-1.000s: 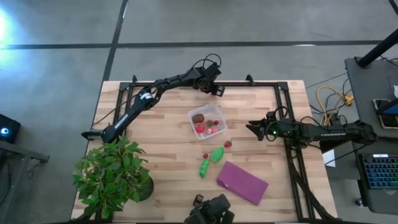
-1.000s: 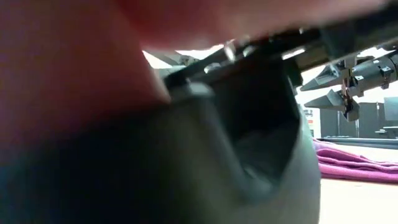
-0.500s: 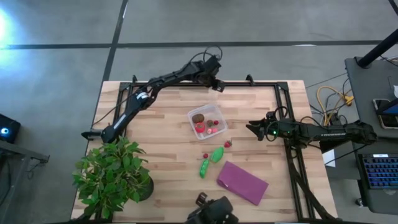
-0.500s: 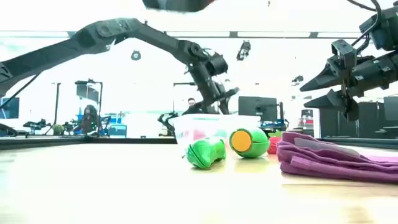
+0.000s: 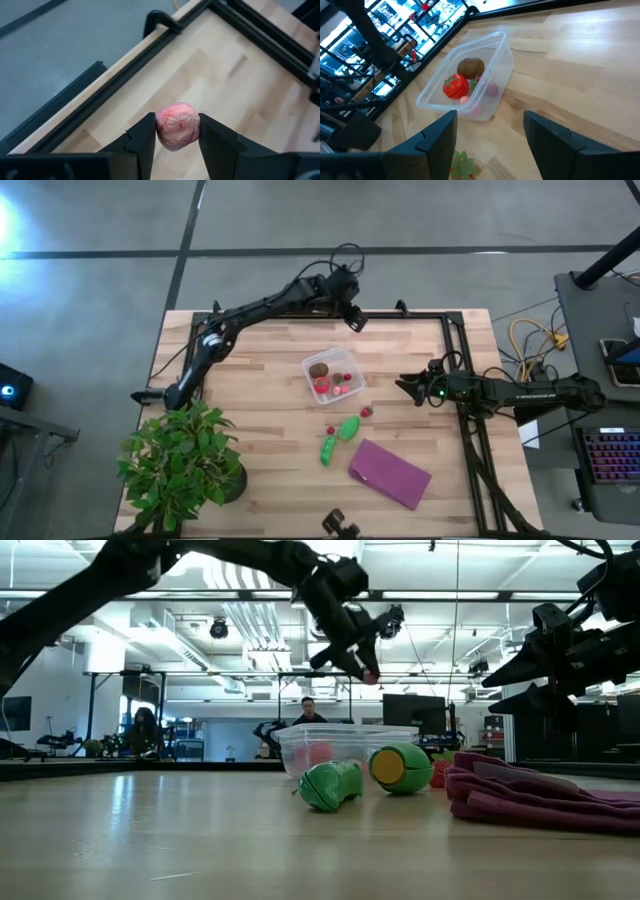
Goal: Pick and placing Produce into tupperware
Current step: Put the pink peach into the transparent bin
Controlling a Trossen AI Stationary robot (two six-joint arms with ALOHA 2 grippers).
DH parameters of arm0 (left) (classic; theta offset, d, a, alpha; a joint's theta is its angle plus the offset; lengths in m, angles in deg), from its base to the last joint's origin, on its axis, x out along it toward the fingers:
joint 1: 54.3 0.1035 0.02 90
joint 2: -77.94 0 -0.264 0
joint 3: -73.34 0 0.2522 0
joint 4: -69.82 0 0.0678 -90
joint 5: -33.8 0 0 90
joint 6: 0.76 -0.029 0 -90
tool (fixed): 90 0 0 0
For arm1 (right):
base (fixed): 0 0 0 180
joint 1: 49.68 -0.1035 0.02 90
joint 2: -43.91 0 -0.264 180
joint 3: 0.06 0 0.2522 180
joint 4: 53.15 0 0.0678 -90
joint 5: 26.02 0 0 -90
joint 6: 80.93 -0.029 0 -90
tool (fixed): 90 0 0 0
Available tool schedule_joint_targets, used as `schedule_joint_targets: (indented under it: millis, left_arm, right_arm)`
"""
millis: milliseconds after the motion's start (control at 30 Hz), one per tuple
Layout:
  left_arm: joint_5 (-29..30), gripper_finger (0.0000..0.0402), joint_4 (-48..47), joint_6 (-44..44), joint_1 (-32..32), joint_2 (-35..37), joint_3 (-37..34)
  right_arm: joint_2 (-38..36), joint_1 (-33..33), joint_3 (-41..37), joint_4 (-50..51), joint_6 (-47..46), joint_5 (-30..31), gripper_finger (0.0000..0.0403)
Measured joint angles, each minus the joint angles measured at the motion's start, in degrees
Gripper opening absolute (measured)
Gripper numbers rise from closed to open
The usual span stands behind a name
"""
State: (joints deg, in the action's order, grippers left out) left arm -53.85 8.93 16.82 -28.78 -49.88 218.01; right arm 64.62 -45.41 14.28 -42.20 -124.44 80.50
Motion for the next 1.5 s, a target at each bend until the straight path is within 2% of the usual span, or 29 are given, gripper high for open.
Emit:
schedule_joint_targets:
  millis: [533,800,1167,1500]
  left_arm:
    - [0.10,0.0120,-3.53,-0.48,-8.05,0.58,-1.88]
    - [0.08,0.0120,-5.94,0.39,-10.66,2.97,-11.03]
    - [0.41,0.0120,-5.94,6.06,-12.32,9.26,-28.79]
    - [1.20,0.0120,-0.64,4.52,-12.46,9.78,-32.98]
  right_arm:
    - [-0.01,0.02,0.00,0.00,0.00,0.00,0.0219]
    - [-0.01,0.02,0.00,0.02,0.02,0.01,0.0219]
    - [-0.01,0.00,-0.02,0.00,0.02,0.01,0.0219]
    - [0.00,0.02,0.00,0.02,0.00,0.00,0.0219]
